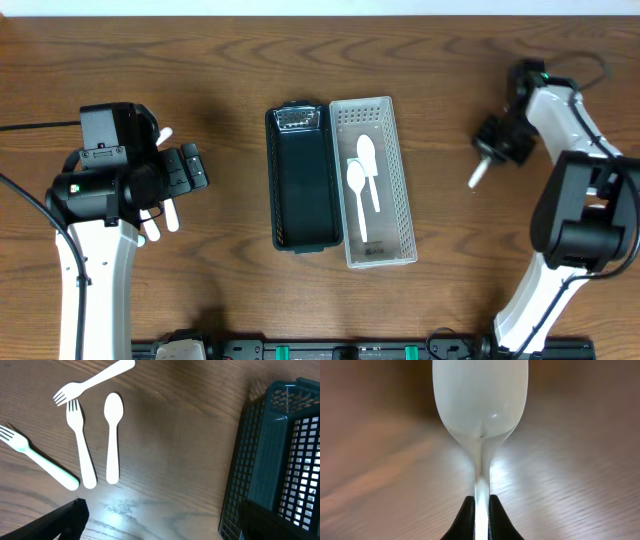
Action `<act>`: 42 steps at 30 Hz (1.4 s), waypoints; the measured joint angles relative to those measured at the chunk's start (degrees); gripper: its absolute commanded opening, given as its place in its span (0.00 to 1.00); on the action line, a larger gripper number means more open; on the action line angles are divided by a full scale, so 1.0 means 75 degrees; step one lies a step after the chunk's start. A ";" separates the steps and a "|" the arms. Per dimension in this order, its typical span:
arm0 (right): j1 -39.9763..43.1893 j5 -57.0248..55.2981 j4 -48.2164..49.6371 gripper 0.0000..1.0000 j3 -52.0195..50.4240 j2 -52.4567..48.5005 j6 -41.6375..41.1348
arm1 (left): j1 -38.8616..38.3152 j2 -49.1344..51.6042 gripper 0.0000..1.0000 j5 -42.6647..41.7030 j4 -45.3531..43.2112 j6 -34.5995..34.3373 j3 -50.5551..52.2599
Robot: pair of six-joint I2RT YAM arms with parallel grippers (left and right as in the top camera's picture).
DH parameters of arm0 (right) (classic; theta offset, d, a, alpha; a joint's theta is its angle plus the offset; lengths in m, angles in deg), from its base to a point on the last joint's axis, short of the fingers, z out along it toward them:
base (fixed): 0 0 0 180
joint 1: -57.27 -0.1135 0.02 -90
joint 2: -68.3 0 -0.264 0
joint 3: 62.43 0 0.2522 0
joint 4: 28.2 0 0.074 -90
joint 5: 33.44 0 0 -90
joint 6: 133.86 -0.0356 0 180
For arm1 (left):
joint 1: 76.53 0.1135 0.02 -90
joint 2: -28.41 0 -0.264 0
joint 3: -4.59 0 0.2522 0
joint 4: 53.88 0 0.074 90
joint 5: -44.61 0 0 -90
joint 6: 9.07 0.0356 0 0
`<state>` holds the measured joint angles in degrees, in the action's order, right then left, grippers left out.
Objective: Pack container
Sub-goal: 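Grasp the next white spoon with the right gripper, then place the spoon into the clear basket and release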
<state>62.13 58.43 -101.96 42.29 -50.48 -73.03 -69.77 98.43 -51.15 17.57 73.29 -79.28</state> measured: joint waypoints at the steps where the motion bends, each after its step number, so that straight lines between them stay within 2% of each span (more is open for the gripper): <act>1: -0.0230 0.0009 0.0006 0.04 0.0192 0.0175 0.0061 | 0.0000 0.0000 0.98 0.0000 -0.0003 0.0000 0.0000; 10: -0.2815 0.0201 -0.0236 0.06 0.1230 0.2151 0.0388 | 0.0000 0.0000 0.98 0.0000 -0.0003 0.0000 0.0000; 20: -0.4508 0.0210 0.0067 0.08 -0.0201 0.1335 0.0423 | 0.0000 0.0000 0.98 0.0000 -0.0003 0.0000 0.0000; 22: -0.4660 0.0216 0.0157 0.10 -0.0472 0.1105 0.0460 | 0.0000 0.0000 0.98 0.0000 -0.0003 0.0000 0.0000; 23: -0.4730 0.0213 0.0195 0.17 -0.0603 0.0970 0.0525 | 0.0000 0.0000 0.98 0.0000 -0.0003 0.0000 0.0000; 25: -0.4794 0.0210 0.0213 0.38 -0.0726 0.0766 0.0659 | 0.0000 0.0000 0.98 0.0000 -0.0003 0.0000 0.0000; 26: -0.4806 0.0224 0.0251 0.41 -0.0746 0.0685 0.0758 | 0.0000 0.0000 0.98 0.0000 0.0000 0.0000 0.0000; 32: -0.4779 0.0207 0.0221 0.39 -0.0498 0.0650 0.1239 | 0.0000 0.0000 0.98 0.0000 -0.0003 0.0000 0.0000; 36: -0.4517 -0.0038 -0.0382 0.39 0.0731 0.0734 0.1265 | 0.0000 0.0003 0.98 0.0000 0.0003 0.0000 0.0000; 39: -0.3891 -0.0536 -0.0892 0.38 0.1836 0.1128 0.0985 | 0.0000 0.0003 0.98 0.0000 0.0003 0.0000 0.0000; 42: -0.2795 -0.0994 -0.1303 0.40 0.2597 0.1845 0.0353 | 0.0000 0.0003 0.98 0.0000 0.0003 0.0000 0.0000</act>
<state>41.17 50.98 -111.73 61.77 -36.64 -70.38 -69.77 98.45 -51.15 17.59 73.29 -79.28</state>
